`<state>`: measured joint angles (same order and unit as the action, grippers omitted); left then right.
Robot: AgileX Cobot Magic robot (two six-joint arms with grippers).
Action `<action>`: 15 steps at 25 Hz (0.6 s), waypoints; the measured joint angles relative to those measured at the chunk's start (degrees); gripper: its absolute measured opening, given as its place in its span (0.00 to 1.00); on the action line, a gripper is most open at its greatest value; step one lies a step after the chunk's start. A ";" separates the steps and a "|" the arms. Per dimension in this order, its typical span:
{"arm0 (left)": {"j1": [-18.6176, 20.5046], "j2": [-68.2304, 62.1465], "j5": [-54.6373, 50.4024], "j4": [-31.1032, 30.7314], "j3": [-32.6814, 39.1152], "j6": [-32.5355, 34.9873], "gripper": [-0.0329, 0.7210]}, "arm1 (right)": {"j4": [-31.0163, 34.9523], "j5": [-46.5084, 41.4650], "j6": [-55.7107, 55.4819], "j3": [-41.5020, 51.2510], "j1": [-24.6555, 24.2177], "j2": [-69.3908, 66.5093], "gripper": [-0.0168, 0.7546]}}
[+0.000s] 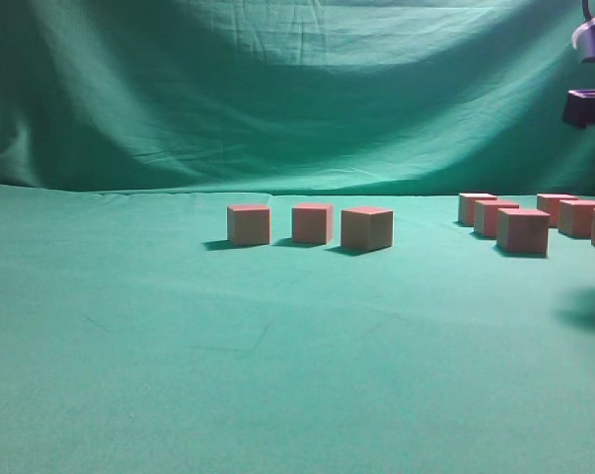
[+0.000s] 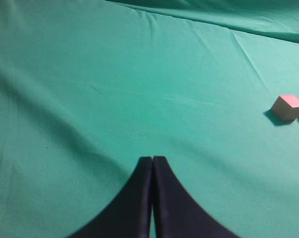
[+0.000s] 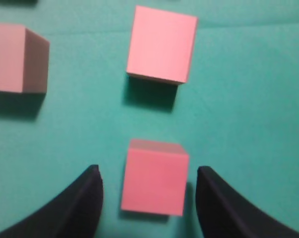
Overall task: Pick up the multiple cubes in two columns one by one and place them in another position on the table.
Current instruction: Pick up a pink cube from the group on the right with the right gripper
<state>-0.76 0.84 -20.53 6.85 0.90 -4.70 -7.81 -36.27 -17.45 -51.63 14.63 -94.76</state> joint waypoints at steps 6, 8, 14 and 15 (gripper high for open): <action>0.00 0.00 0.00 0.00 0.00 0.00 0.04 | -0.35 3.88 -1.45 0.00 -0.57 -2.30 0.51; 0.00 0.00 0.00 0.00 0.00 0.00 0.04 | -0.61 4.43 -1.59 0.00 -1.06 -2.84 0.51; 0.00 0.00 0.00 0.00 0.00 0.00 0.04 | -0.74 5.69 -1.59 0.00 -1.16 -3.31 0.51; 0.00 0.00 0.00 0.00 0.00 0.00 0.04 | -0.74 5.78 -1.63 0.00 -1.16 -3.43 0.44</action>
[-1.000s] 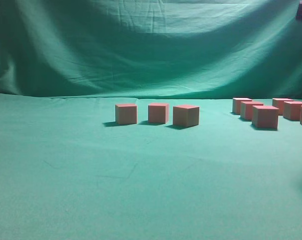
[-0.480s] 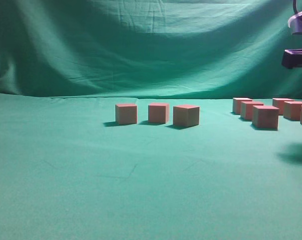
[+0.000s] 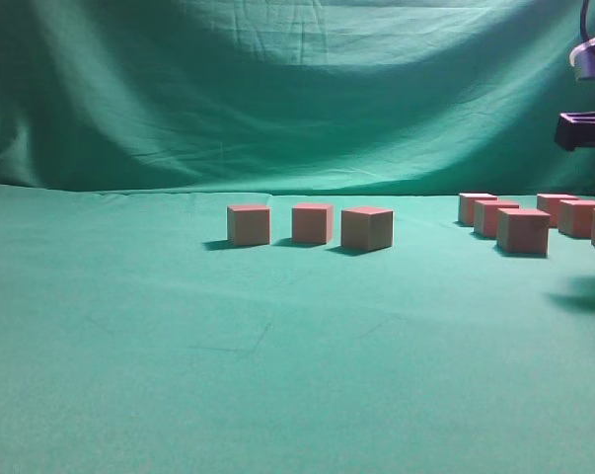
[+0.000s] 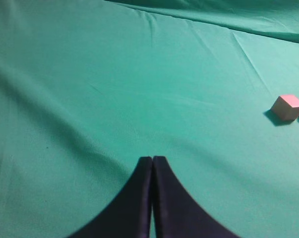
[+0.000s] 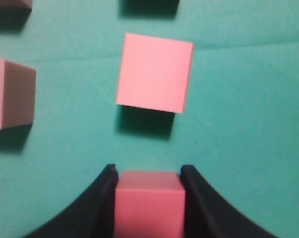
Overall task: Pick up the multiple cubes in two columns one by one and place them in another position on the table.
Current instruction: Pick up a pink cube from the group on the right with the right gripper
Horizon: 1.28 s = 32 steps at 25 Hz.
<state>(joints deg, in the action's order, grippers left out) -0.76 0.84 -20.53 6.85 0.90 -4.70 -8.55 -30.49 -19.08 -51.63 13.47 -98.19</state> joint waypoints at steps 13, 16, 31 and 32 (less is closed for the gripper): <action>0.00 0.00 0.00 0.00 0.00 0.00 0.04 | 5.26 -10.46 5.06 -7.01 0.73 2.69 0.38; 0.00 0.00 0.00 0.00 0.00 0.00 0.04 | 9.65 -17.09 9.40 -13.44 4.52 4.70 0.38; 0.00 0.00 0.00 0.00 0.00 0.00 0.04 | 13.20 -22.83 4.66 -39.52 33.10 -9.88 0.38; 0.00 0.00 0.00 0.00 0.00 0.00 0.04 | 13.20 -23.74 2.87 -41.84 33.55 -12.21 0.38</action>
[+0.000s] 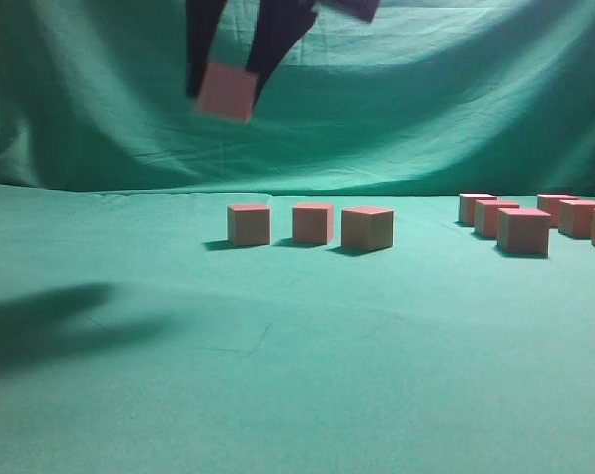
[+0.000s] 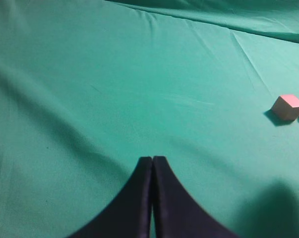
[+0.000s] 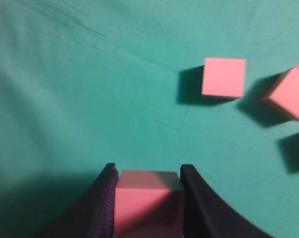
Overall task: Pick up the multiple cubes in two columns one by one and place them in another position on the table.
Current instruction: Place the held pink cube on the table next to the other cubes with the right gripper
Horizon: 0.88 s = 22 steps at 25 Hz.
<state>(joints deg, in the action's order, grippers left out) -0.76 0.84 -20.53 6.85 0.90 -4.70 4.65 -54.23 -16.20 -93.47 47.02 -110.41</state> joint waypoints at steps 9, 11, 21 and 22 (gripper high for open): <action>0.00 0.00 0.00 0.00 0.00 0.00 0.04 | -0.35 -8.64 -11.60 -15.77 0.42 -15.33 0.38; 0.00 0.00 0.00 0.00 0.00 0.00 0.04 | -0.35 -8.78 -12.95 -17.09 0.42 -17.06 0.38; 0.00 0.00 0.00 0.00 0.00 0.00 0.04 | -4.17 -6.52 -17.13 -17.66 0.42 -19.28 0.38; 0.00 0.00 0.00 0.00 0.00 0.00 0.04 | -4.31 -6.25 -17.27 -17.68 0.42 -19.42 0.38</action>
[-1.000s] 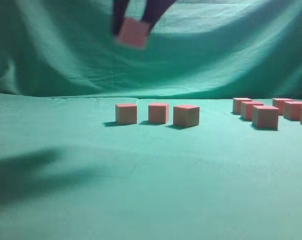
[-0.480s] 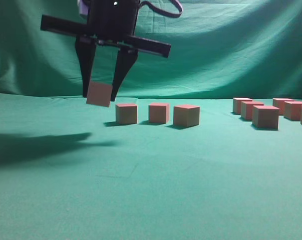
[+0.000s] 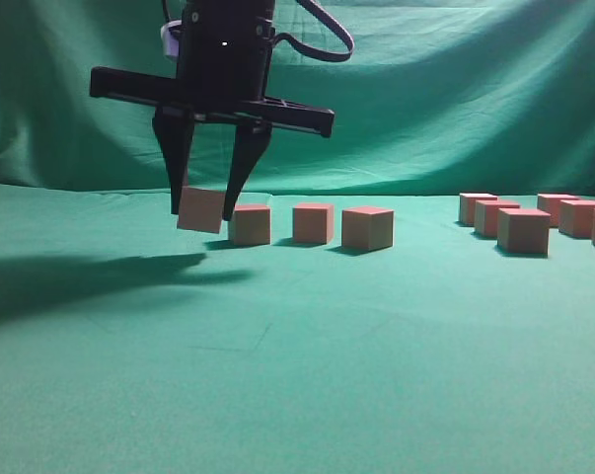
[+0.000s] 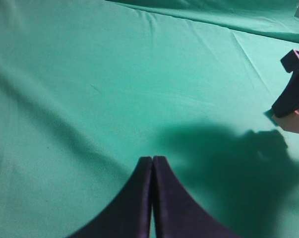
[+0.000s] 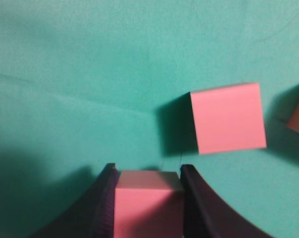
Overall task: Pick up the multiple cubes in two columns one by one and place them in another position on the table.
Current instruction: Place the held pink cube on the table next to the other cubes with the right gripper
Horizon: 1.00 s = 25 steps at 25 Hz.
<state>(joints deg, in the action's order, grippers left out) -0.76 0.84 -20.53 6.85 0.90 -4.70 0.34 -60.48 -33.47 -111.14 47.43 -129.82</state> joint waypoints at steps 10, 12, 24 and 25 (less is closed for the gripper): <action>0.00 0.00 0.00 0.00 0.00 0.00 0.04 | -0.14 2.68 -0.20 0.00 0.00 -0.41 0.38; 0.00 0.00 0.00 0.00 0.00 0.00 0.04 | -0.18 2.81 -0.20 0.00 0.00 -0.41 0.38; 0.00 0.00 0.00 0.00 0.00 0.00 0.04 | -0.95 1.69 0.09 -0.23 0.00 -2.07 0.38; 0.00 0.00 0.00 0.00 0.00 0.00 0.04 | -0.95 1.69 0.17 -0.30 0.00 -2.07 0.38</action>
<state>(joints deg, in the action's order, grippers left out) -0.76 0.84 -20.53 6.85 0.90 -4.70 -0.61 -58.79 -33.30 -111.44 47.43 -131.89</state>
